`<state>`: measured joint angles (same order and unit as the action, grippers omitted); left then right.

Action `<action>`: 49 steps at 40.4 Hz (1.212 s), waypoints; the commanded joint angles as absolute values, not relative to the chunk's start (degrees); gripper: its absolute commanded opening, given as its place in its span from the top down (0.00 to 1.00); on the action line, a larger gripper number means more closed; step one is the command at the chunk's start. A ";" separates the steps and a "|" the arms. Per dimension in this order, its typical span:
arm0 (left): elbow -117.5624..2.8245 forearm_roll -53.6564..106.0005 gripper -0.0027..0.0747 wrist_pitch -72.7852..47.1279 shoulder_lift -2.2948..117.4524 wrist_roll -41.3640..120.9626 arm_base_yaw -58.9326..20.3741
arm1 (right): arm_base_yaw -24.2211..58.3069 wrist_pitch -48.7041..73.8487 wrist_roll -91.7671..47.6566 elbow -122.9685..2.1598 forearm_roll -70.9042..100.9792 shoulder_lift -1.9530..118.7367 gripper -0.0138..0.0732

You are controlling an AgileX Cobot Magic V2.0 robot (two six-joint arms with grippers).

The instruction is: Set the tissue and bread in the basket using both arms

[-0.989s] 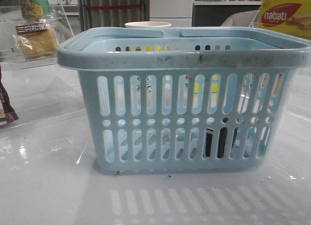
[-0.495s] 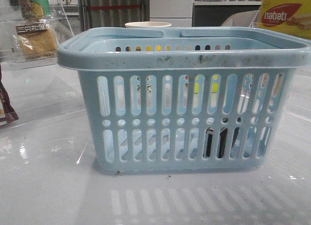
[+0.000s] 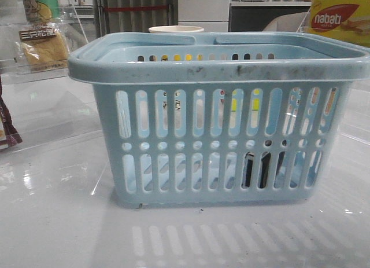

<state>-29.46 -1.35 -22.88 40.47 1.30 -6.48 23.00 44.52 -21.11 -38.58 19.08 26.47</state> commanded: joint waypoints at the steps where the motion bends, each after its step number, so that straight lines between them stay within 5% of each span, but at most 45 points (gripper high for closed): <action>1: -31.58 -1.09 0.85 -18.51 40.58 1.19 -6.80 | 22.92 40.56 -21.71 -40.15 20.07 26.69 0.22; 29: -31.14 -1.09 0.84 -12.81 42.20 1.19 -6.80 | 22.92 40.56 -21.71 -40.15 20.07 26.69 0.22; 32: -31.28 -1.09 0.76 -9.48 43.28 1.19 -6.80 | 22.92 40.56 -21.71 -40.15 20.07 26.69 0.22; 40: -35.92 -1.09 0.23 -7.81 51.99 1.19 -6.80 | 22.92 40.56 -21.71 -40.15 20.07 26.69 0.22; 49: -46.44 -1.75 0.17 -9.44 65.50 1.19 -6.80 | 22.92 40.56 -21.71 -40.15 20.07 26.69 0.22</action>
<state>-40.99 -1.60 -13.16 62.06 1.30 -6.48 23.00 44.52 -21.11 -38.58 19.08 26.47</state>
